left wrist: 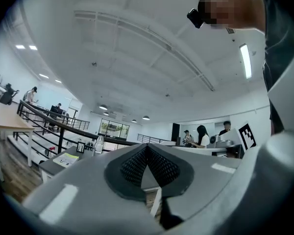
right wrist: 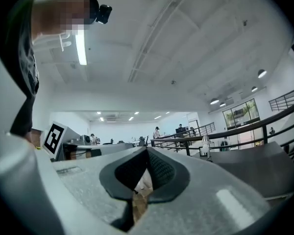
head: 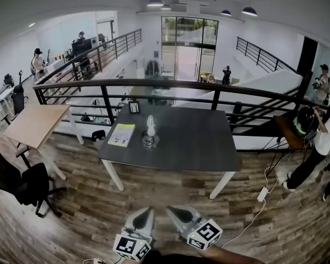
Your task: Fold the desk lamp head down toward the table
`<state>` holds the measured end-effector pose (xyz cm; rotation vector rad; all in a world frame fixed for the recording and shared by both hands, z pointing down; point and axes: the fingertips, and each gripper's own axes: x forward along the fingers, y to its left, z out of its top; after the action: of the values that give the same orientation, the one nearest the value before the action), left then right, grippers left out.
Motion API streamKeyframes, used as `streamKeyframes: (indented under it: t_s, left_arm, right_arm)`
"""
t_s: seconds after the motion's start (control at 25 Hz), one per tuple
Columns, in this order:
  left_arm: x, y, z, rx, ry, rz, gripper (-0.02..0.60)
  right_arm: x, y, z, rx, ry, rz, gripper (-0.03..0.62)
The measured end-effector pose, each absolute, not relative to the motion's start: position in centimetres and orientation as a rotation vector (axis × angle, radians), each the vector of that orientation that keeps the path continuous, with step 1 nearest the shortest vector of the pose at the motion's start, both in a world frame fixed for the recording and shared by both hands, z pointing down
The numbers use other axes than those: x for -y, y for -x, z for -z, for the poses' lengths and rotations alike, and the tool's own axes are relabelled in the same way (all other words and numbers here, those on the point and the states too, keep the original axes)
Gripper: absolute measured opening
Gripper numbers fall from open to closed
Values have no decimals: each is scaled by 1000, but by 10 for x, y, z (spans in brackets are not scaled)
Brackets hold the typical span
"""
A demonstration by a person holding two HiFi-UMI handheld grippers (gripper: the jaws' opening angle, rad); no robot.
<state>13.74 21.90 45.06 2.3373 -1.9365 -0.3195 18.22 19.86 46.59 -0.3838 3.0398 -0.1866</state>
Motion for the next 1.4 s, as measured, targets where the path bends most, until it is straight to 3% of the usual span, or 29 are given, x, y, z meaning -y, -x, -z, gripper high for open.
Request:
streamKeyframes:
  t_s: [0.76,1.4]
  left_arm:
    - [-159,37,-451,1786,-2404,303,2]
    - [-89,88,-456,1860,-2383,275,2]
  right_arm:
    - [-133,-1,-467,-3063,491,228,2]
    - [-56,57,-474,-3065,418,259,2]
